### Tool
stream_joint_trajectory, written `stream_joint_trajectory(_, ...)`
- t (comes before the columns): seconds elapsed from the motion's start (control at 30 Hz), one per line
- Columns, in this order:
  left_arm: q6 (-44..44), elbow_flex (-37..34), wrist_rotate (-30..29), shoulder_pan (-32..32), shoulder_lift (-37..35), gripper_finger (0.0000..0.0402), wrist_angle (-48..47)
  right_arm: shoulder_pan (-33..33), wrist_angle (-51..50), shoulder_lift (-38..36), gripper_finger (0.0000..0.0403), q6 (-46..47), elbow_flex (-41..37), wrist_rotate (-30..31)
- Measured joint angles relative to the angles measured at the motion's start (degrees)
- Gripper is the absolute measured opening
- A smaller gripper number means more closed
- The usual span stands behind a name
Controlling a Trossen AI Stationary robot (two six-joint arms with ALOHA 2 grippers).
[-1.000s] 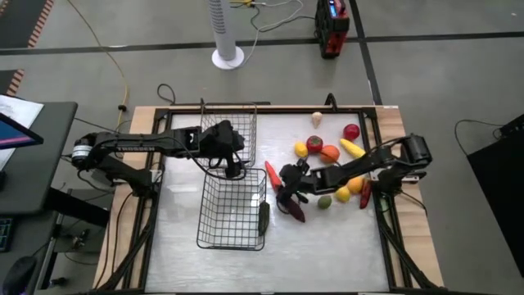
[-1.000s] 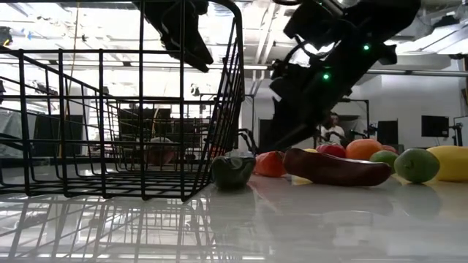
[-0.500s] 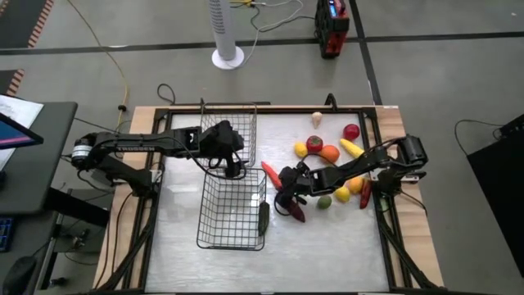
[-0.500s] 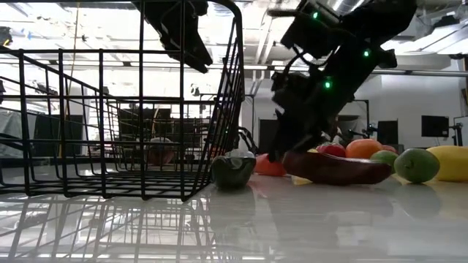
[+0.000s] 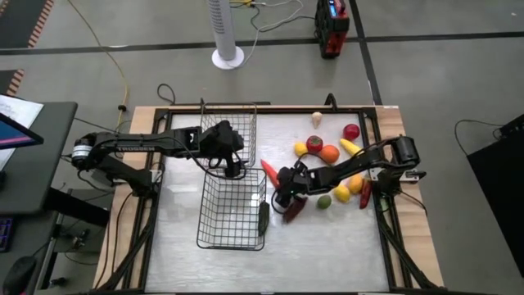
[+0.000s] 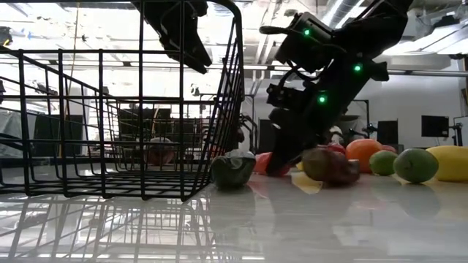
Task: Sort produce into baskets
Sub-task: Put the carrot into the black wire basket
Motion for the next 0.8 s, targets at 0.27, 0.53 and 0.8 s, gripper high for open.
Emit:
stream_joint_trajectory(0.27,0.18,0.0,1.09,0.02,0.0,0.0373,0.02,-0.28,-1.38,-0.9,0.0175,-2.03,0.0,0.5)
stream_joint_trajectory(0.53,4.72,0.0,5.28,0.0,0.0,0.0373,5.49,-0.67,-17.29,-14.42,0.0189,-2.71,0.0,7.06)
stream_joint_trajectory(0.8,10.37,0.0,6.23,0.2,2.1,0.0373,12.14,-2.71,-13.94,-28.35,0.019,-17.17,0.04,7.46)
